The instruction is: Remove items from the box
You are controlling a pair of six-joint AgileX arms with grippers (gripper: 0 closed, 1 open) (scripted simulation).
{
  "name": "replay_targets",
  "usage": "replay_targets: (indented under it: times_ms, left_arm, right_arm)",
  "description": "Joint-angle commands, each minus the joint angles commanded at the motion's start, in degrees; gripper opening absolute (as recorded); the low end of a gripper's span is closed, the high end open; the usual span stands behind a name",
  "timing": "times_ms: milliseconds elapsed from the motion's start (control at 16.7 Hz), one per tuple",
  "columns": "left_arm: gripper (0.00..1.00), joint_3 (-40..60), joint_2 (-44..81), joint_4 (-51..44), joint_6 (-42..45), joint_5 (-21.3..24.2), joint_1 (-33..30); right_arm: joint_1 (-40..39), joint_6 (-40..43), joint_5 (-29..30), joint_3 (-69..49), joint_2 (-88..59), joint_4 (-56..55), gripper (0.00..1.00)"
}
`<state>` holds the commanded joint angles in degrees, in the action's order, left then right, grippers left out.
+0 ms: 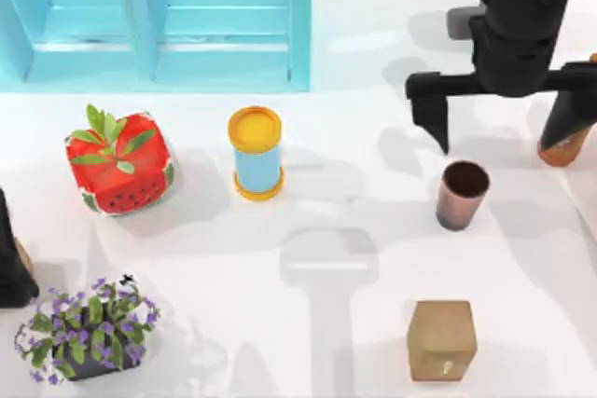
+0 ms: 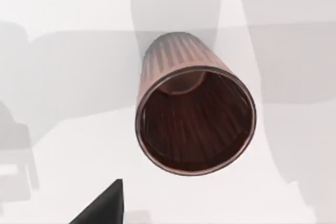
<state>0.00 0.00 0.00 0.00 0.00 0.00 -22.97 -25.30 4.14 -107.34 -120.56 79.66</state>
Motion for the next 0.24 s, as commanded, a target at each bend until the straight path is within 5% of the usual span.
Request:
replay_targets:
  times_ms: [240]
  left_arm:
    - [1.00,0.00,0.00,0.00,0.00,0.00,0.00]
  right_arm:
    - [0.13,0.14,-0.05,-3.96,1.08,4.33,1.00]
